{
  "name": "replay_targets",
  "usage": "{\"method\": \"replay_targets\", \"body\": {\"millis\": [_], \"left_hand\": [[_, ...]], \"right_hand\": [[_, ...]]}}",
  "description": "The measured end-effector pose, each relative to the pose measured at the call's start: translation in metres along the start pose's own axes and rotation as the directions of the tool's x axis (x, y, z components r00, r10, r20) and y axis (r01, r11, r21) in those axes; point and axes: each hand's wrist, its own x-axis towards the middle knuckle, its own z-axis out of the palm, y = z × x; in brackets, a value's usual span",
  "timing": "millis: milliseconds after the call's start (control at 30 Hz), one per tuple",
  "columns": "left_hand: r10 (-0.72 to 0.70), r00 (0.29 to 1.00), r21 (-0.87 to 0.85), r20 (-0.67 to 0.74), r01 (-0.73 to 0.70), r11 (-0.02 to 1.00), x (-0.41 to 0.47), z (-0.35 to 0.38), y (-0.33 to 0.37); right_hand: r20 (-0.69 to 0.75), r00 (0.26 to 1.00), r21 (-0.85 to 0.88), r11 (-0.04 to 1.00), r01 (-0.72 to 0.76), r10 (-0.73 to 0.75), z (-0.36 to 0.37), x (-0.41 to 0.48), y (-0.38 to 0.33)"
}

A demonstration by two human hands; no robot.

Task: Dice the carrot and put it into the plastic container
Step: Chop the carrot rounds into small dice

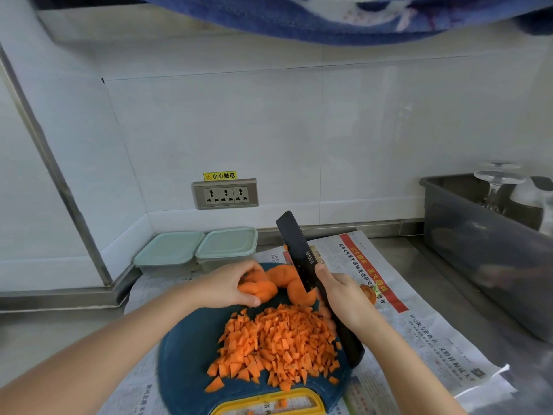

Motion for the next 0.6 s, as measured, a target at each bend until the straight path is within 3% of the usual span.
{"method": "replay_targets", "body": {"millis": [233,300,400,467,600], "left_hand": [[-0.002,0.999,0.047,-0.036,0.004,0.999,0.004,0.01,0.01],[-0.031,0.995,-0.001,-0.097,0.032,1.0,0.002,0.011,0.01],[-0.169,0.968,-0.216,-0.184,0.128,0.968,-0.007,0.012,0.005],[-0.314,0.926,-0.444,-0.21,0.196,0.874,-0.022,0.009,-0.006],[-0.54,0.824,-0.863,-0.17,0.141,0.485,-0.059,-0.007,-0.023]], "right_hand": [[0.032,0.999,0.016,1.0,0.012,-0.013,0.001,-0.005,-0.001],[0.028,1.0,0.017,1.0,0.008,-0.008,0.002,-0.007,-0.004],[0.058,0.998,-0.021,1.0,-0.017,0.018,0.009,-0.018,-0.01],[0.086,0.996,-0.096,0.995,-0.009,0.018,0.016,-0.03,-0.015],[0.261,0.961,-0.084,0.994,-0.069,0.088,0.027,-0.061,-0.022]]}}
